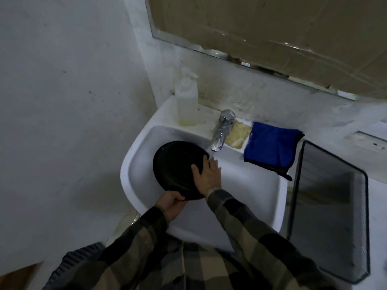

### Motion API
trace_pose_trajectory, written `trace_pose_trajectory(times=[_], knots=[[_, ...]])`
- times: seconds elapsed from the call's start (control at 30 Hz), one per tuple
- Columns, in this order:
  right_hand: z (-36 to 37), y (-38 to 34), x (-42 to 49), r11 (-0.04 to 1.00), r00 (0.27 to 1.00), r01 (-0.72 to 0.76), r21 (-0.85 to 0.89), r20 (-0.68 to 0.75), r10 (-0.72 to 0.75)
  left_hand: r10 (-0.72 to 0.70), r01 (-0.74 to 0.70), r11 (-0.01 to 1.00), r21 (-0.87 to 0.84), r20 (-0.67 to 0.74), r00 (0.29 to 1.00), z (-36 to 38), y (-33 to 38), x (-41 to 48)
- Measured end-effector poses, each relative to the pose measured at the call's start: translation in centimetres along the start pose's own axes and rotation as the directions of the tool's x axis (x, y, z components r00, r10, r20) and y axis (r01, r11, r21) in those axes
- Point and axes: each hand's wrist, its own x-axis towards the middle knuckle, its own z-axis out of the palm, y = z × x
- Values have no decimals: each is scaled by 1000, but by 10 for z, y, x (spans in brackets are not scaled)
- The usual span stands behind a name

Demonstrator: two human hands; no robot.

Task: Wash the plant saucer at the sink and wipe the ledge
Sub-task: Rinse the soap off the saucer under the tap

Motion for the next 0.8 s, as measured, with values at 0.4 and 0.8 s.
trace_pose_trajectory(times=[0.4, 0.8], knots=[[-21, -1, 20, 881, 906, 423, -213, 73, -417, 50, 15, 824, 567, -99, 994, -34, 40, 10], [-27, 19, 26, 992, 999, -43, 120, -19, 46, 97, -131, 832, 539, 92, 991, 8, 70, -7]])
